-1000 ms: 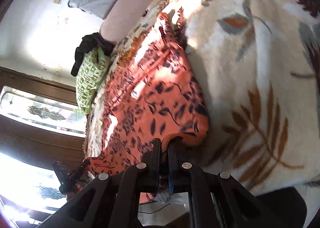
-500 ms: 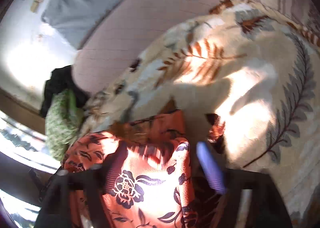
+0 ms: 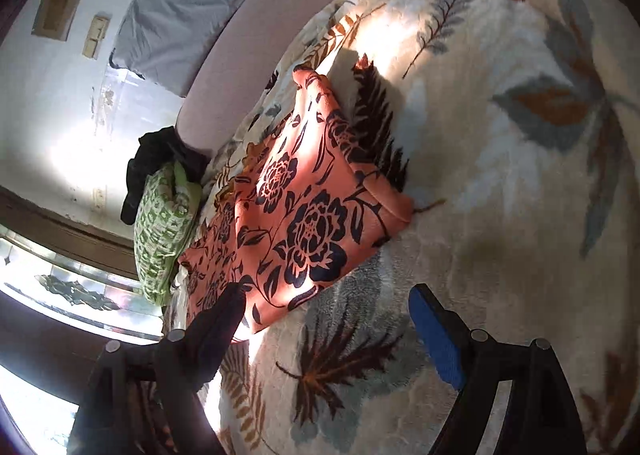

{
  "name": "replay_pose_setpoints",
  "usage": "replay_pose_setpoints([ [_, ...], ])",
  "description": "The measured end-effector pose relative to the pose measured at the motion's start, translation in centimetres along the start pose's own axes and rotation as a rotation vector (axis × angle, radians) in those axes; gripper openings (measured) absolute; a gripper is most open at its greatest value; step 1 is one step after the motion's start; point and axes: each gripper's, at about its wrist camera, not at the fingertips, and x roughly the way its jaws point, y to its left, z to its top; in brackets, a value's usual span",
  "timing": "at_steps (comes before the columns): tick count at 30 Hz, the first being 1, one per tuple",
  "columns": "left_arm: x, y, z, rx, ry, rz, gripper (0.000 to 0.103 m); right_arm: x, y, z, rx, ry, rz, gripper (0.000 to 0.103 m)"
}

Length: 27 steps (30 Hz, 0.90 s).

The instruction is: Fold small clothes

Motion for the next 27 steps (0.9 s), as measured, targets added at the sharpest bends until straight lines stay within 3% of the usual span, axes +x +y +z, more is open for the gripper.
replay_pose_setpoints([
  [4, 2.2, 0.9, 0.6, -0.173, -0.029, 0.034, 0.072, 2.1, -1.1, 1.0, 0.176, -0.092, 0.041, 0.085],
  [6, 2.5, 1.0, 1.3, -0.196, -0.034, 0.05, 0.069, 3.2, -1.6, 1.2, 0.243, -0.091, 0.032, 0.084],
  [7, 2.6, 1.2, 1.6, -0.22, -0.029, 0.058, 0.062, 3.6, -1.7, 1.3, 0.26, -0.099, 0.007, 0.08],
  [8, 2.9, 1.6, 2.0, -0.243, -0.014, 0.063, 0.025, 3.7, -1.7, 1.4, 0.282, -0.113, -0.013, 0.075],
  [9, 3.7, 2.1, 2.4, -0.272, 0.035, 0.026, 0.009, 4.0, -1.6, 1.6, 0.296, -0.112, -0.01, 0.054],
  [10, 3.9, 2.5, 2.8, -0.304, 0.053, 0.015, 0.009, 4.9, -1.4, 2.0, 0.301, -0.081, -0.015, 0.01],
  [13, 1.9, 0.7, 3.8, -0.207, 0.019, 0.045, 0.007, 5.2, 0.0, 2.8, 0.252, -0.054, -0.074, 0.009],
  [17, -4.1, -2.3, 4.3, -0.111, -0.099, 0.015, 0.006, 0.9, 4.0, 3.2, 0.126, -0.112, -0.039, 0.006],
  [21, -9.6, -2.6, 0.7, -0.049, -0.167, 0.015, 0.006, -4.4, 6.8, 0.8, 0.028, -0.142, -0.02, 0.006],
  [24, -10.6, 0.3, -3.9, -0.035, -0.122, 0.055, 0.007, -7.2, 5.4, -3.2, 0.012, -0.107, -0.029, 0.007],
  [26, -8.0, 3.0, -6.7, -0.029, -0.029, 0.119, 0.011, -7.3, 2.6, -6.3, 0.011, -0.048, -0.078, 0.01],
  [27, -6.2, 4.6, -7.8, -0.045, 0.054, 0.163, 0.011, -6.8, 0.7, -7.7, 0.026, -0.018, -0.125, 0.012],
])
